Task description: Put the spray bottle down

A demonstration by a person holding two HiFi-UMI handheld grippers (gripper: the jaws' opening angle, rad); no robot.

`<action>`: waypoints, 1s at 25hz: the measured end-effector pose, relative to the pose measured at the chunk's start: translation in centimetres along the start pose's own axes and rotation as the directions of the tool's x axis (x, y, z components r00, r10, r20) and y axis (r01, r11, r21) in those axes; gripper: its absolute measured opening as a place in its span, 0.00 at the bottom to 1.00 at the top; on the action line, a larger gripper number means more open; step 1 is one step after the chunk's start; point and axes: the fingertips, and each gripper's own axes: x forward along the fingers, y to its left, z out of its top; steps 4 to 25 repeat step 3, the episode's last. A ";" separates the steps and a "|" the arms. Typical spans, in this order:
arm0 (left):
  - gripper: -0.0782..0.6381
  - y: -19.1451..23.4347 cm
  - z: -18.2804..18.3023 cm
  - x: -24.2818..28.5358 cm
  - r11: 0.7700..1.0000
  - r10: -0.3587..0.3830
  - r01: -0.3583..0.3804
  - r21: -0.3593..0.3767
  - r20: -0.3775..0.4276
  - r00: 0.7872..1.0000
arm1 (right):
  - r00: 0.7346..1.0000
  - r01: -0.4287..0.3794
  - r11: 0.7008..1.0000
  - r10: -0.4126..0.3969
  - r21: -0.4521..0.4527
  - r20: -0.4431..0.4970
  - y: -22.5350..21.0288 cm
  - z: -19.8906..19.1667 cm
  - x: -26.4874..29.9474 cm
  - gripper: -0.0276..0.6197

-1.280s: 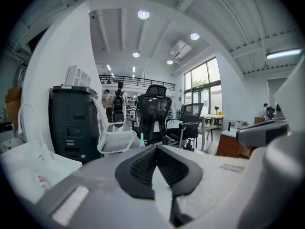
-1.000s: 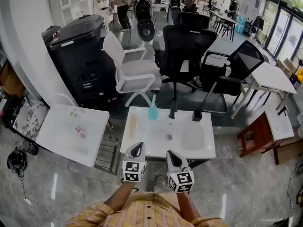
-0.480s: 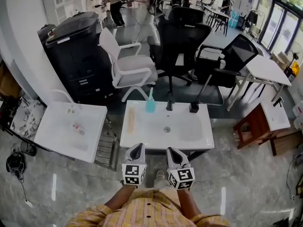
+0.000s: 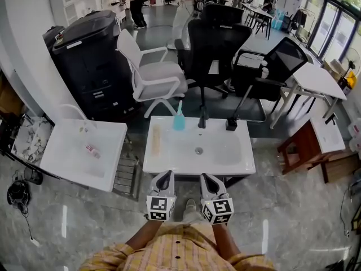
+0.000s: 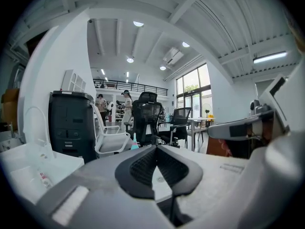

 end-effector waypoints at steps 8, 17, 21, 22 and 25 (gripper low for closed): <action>0.10 0.0 -0.3 0.3 1.000 -0.009 0.009 0.003 0.008 1.000 | 1.000 0.012 1.000 -0.012 -0.002 -0.001 -0.5 -0.2 0.4 0.04; 0.10 0.0 -0.3 0.3 1.000 -0.009 0.009 0.003 0.008 1.000 | 1.000 0.012 1.000 -0.012 -0.002 -0.001 -0.5 -0.2 0.4 0.04; 0.10 0.0 -0.3 0.3 1.000 -0.009 0.009 0.003 0.008 1.000 | 1.000 0.012 1.000 -0.012 -0.002 -0.001 -0.5 -0.2 0.4 0.04; 0.10 0.0 -0.3 0.3 1.000 -0.009 0.009 0.003 0.008 1.000 | 1.000 0.012 1.000 -0.012 -0.002 -0.001 -0.5 -0.2 0.4 0.04; 0.10 0.0 -0.3 0.3 1.000 -0.009 0.009 0.003 0.008 1.000 | 1.000 0.012 1.000 -0.012 -0.002 -0.001 -0.5 -0.2 0.4 0.04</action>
